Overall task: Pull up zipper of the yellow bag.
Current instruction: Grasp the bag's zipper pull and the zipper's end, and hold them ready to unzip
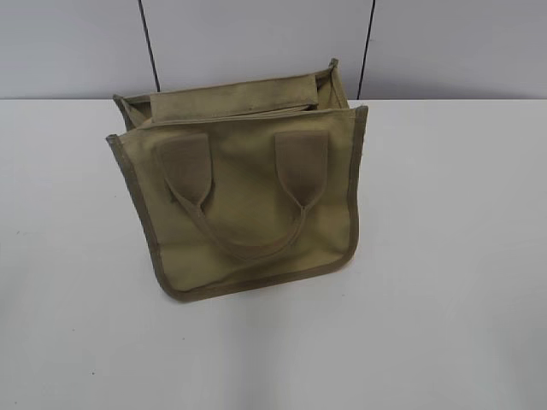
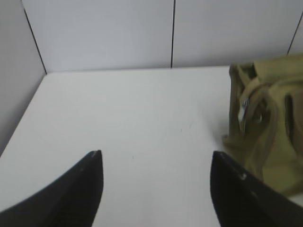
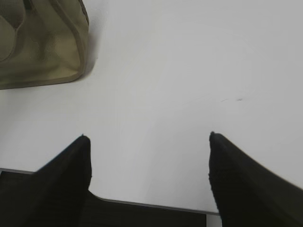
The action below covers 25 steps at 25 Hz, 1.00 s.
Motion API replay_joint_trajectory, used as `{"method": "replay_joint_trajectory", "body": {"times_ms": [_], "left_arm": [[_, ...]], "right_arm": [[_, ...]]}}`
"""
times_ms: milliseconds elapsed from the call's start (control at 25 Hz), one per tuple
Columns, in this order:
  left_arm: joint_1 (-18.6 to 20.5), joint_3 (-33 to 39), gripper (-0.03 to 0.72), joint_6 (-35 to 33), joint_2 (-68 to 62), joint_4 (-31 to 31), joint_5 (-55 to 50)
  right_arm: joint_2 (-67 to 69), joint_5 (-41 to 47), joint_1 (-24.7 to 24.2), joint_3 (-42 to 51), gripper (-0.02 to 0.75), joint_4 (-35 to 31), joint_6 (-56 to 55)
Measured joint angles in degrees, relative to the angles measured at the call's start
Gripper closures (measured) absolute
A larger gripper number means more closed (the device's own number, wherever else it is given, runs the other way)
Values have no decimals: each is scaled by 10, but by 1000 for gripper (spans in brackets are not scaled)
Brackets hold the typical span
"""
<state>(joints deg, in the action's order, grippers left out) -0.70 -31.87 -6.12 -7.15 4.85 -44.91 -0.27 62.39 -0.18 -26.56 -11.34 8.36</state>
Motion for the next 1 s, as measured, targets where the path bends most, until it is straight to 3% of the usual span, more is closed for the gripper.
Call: {"method": "replay_joint_trajectory", "body": {"times_ms": [200, 520, 640, 760, 1000], "left_arm": [[0, 33, 176, 0, -90, 6, 182], [0, 187, 199, 0, -285, 30, 563], [0, 211, 207, 5, -369, 20, 656], [-2, 213, 210, 67, -477, -28, 742], [-11, 215, 214, 165, -675, -197, 952]], "right_arm": [[0, 0, 0, 0, 174, 0, 0], [0, 0, 0, 0, 174, 0, 0], [0, 0, 0, 0, 174, 0, 0], [0, 0, 0, 0, 174, 0, 0], [0, 0, 0, 0, 174, 0, 0]]}}
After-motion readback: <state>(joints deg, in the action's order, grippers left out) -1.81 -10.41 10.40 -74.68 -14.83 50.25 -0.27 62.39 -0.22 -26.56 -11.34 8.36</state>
